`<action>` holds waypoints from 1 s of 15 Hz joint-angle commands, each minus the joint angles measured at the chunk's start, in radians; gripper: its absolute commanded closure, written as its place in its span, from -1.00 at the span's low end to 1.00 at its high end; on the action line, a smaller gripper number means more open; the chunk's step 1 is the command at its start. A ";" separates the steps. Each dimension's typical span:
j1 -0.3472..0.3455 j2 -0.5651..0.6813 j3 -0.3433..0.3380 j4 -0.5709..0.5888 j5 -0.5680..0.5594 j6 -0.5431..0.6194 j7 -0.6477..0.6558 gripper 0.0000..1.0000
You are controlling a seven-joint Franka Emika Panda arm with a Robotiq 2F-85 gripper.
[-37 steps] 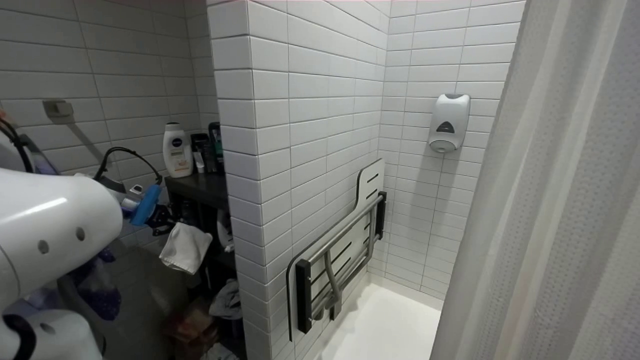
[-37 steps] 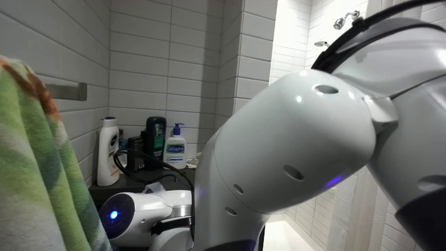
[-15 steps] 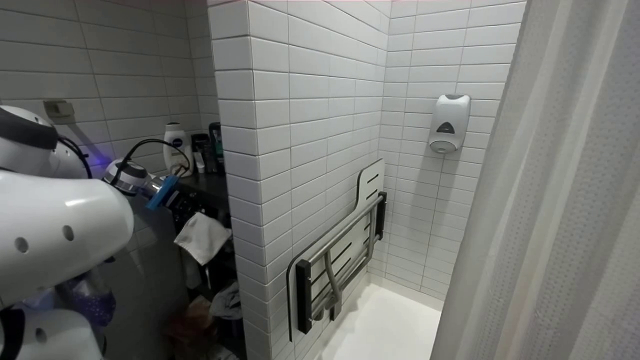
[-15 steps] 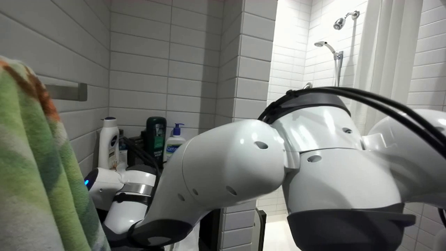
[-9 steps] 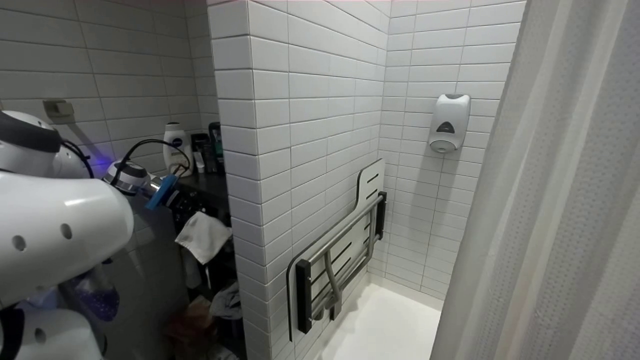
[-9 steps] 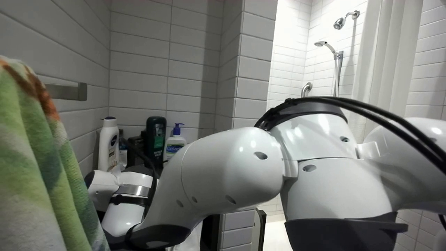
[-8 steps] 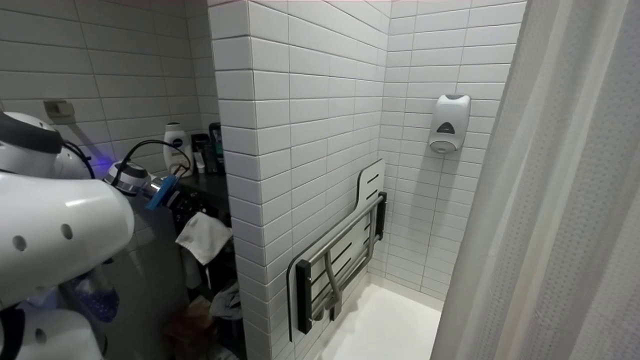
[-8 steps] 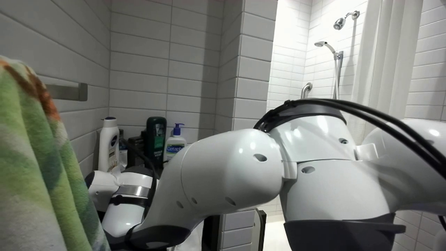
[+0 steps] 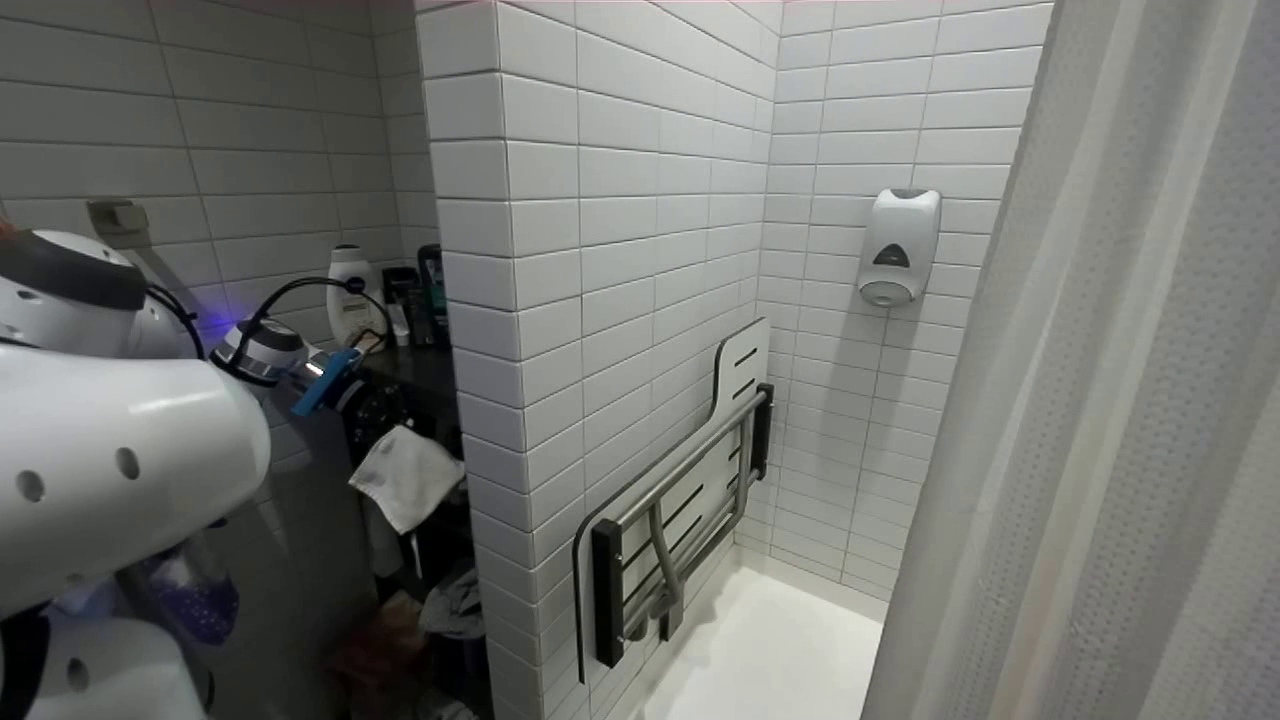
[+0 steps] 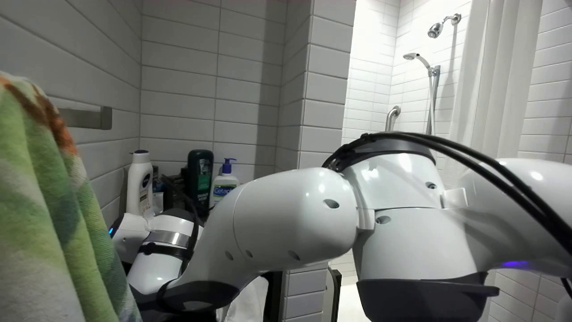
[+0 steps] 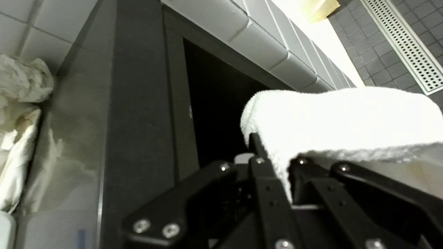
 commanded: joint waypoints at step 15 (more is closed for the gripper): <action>-0.047 -0.010 0.003 0.097 0.044 0.083 0.013 0.96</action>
